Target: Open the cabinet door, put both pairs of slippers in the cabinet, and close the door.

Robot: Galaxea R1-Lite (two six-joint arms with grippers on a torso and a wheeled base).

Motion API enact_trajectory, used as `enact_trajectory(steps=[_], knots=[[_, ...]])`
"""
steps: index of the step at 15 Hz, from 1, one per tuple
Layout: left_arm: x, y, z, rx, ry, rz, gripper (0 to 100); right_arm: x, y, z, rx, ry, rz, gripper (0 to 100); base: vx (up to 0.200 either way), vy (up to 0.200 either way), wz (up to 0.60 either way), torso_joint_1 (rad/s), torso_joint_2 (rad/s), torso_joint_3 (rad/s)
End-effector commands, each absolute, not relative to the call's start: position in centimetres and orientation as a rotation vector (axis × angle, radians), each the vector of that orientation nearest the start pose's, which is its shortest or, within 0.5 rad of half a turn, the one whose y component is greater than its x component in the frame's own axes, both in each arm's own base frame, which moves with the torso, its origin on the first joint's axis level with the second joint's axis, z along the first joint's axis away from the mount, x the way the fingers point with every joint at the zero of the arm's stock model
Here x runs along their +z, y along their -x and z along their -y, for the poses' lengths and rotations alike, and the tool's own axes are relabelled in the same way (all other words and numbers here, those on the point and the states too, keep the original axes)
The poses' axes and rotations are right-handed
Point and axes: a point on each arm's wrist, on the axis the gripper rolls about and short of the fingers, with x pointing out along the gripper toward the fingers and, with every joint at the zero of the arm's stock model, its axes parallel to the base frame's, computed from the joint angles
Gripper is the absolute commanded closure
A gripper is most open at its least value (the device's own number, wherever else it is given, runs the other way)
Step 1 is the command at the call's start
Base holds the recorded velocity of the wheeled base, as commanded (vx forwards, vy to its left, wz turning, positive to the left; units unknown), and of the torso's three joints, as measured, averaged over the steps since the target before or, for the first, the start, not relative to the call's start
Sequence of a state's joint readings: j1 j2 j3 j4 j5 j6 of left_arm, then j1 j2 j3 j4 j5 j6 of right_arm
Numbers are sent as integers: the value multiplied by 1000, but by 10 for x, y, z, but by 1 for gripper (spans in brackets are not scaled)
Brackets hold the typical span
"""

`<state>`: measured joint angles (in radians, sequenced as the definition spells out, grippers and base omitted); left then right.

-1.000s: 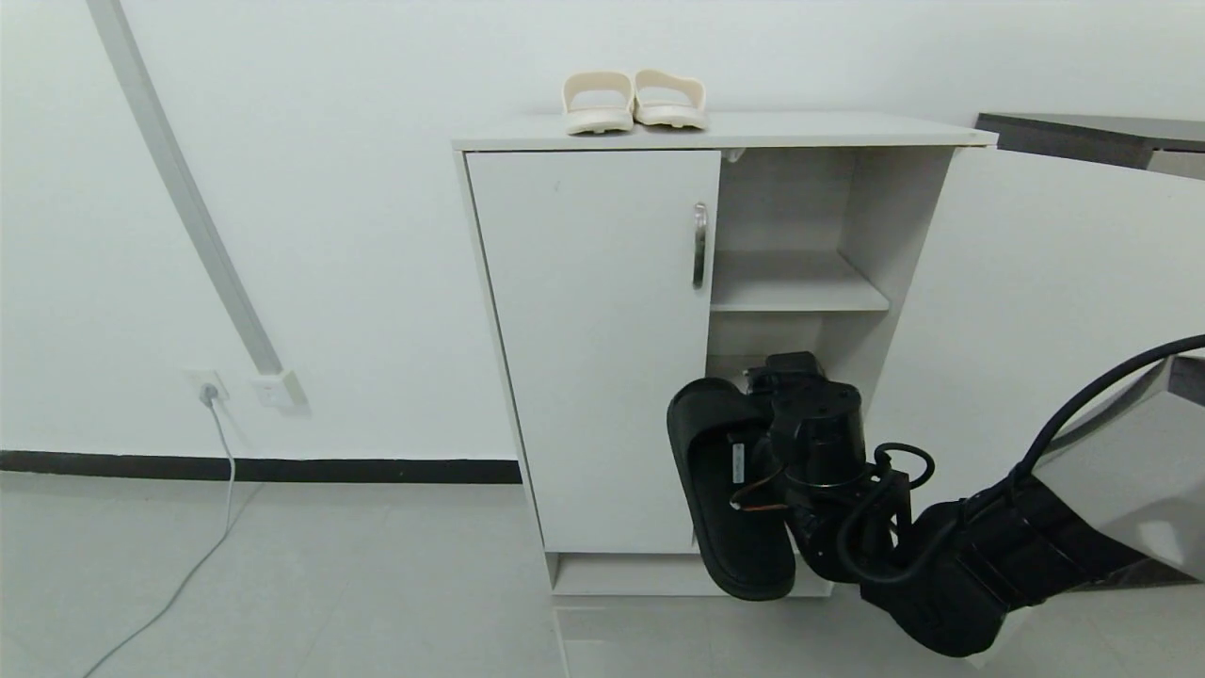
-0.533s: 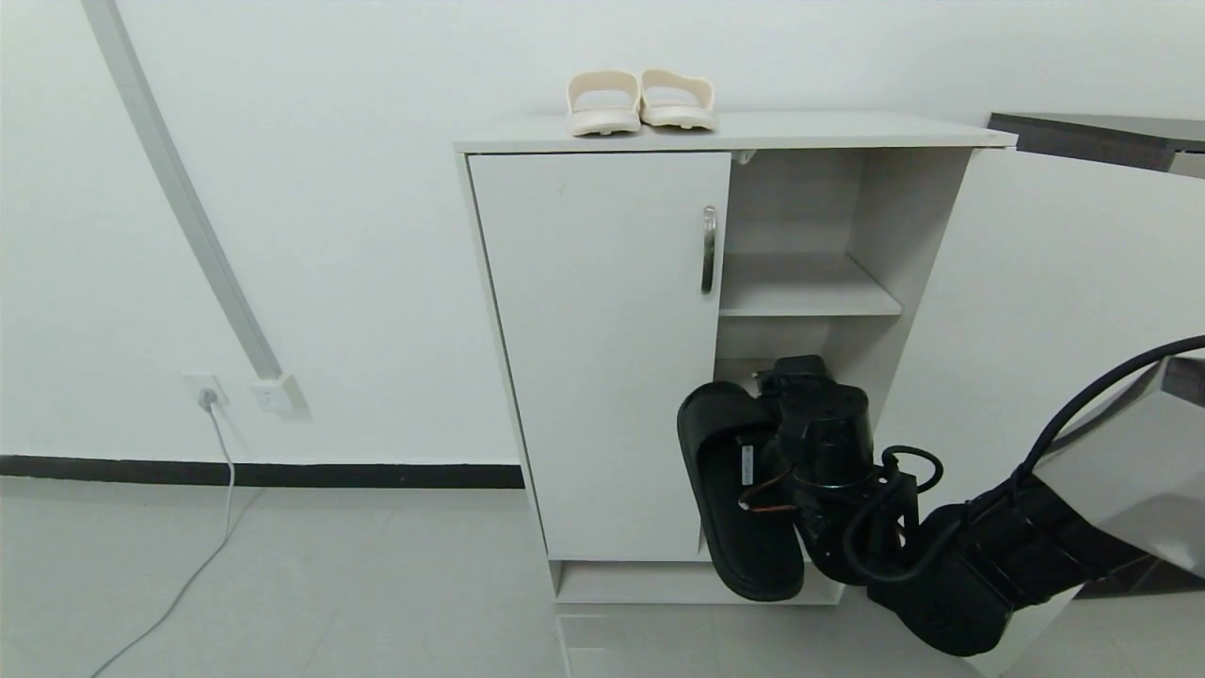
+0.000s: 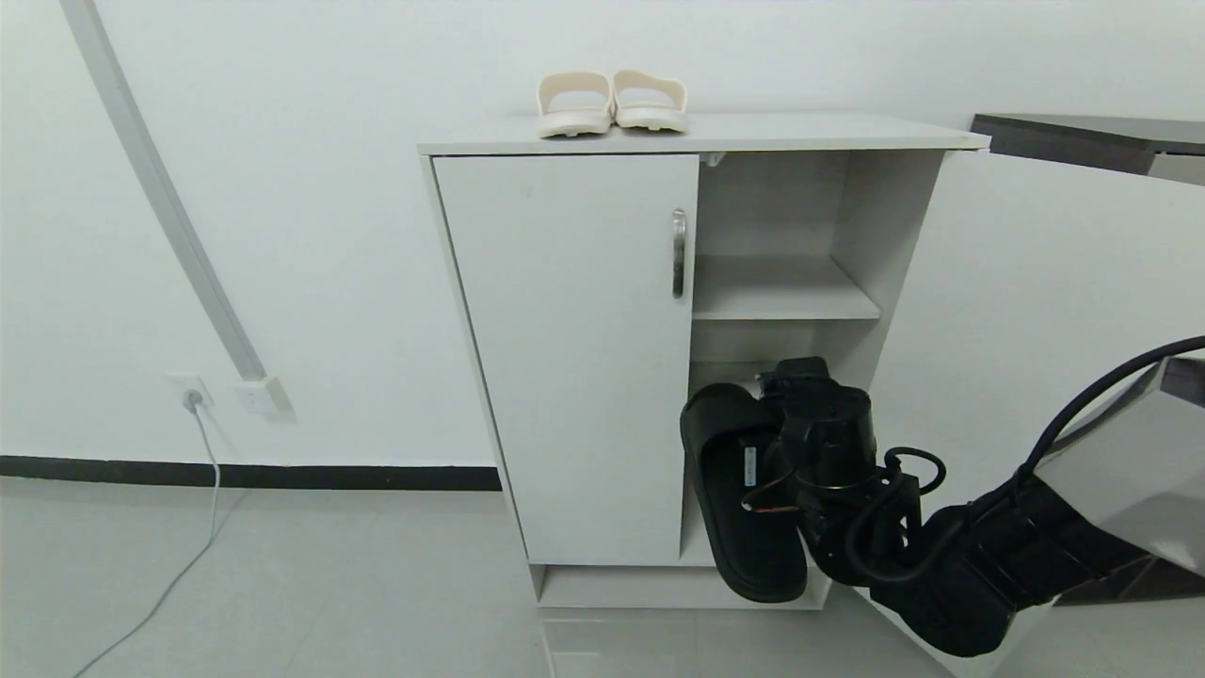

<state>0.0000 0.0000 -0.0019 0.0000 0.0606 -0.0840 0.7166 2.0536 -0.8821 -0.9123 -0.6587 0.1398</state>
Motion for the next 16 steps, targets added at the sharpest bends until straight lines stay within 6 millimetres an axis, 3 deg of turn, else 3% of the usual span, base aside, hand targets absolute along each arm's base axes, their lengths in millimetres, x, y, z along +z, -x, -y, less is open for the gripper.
enact_trajectory(steps=[1, 4, 9, 14, 16], knots=[[76, 23, -1, 61, 84, 3, 100, 110, -288, -234, 47, 26, -204, 100, 0, -200, 0, 2, 2, -2], [76, 23, -1, 61, 86, 3, 100, 105, -287, -233, 47, 35, -217, 100, 0, -200, 0, 1, 4, 2], [76, 23, -1, 63, 90, 3, 100, 102, -287, -233, 52, 33, -216, 100, 0, 0, 0, 0, 0, 0], [76, 23, -1, 64, 91, 4, 100, 77, -294, -246, 74, 43, -221, 100, 0, 0, 0, 0, 0, 0], [76, 23, -1, 64, 90, 3, 100, 78, -298, -250, 79, 35, -211, 100, 0, 0, 0, 0, 0, 0]])
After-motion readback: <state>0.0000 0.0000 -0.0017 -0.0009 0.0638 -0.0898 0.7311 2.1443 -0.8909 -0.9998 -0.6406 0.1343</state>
